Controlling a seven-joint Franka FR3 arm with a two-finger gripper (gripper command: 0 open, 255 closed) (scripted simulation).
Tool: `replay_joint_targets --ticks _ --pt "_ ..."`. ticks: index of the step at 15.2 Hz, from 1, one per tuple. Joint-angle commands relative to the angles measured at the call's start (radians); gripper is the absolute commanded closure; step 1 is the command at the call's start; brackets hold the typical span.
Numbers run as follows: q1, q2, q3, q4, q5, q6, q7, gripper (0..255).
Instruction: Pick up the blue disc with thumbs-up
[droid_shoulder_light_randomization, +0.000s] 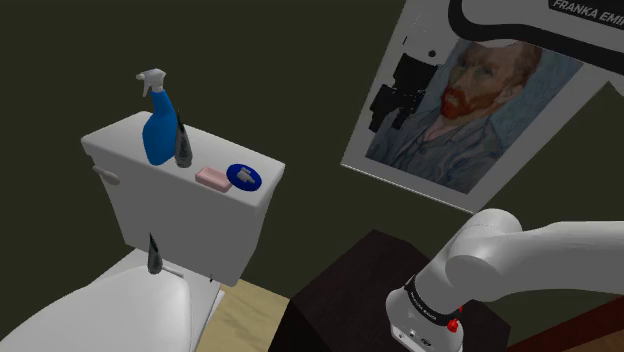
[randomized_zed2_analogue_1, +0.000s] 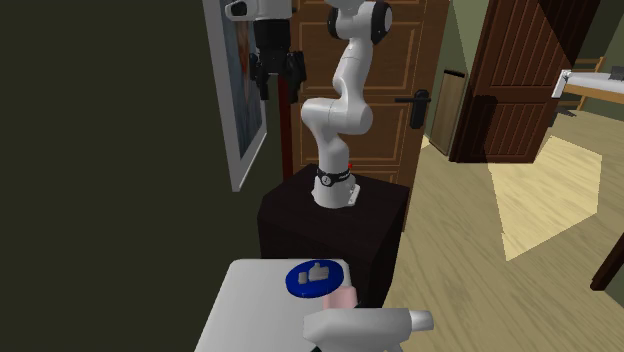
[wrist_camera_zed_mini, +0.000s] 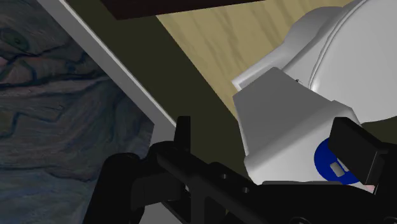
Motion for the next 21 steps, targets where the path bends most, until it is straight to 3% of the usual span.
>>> replay_joint_targets --ticks 1,12,21 --pt "0.0 0.0 0.0 0.0 0.0 0.0 0.0 0" --pt "0.08 0.238 0.182 -0.033 -0.04 0.336 0.044 0" --pt "0.104 0.508 0.334 0.036 -0.185 0.56 0.144 0"
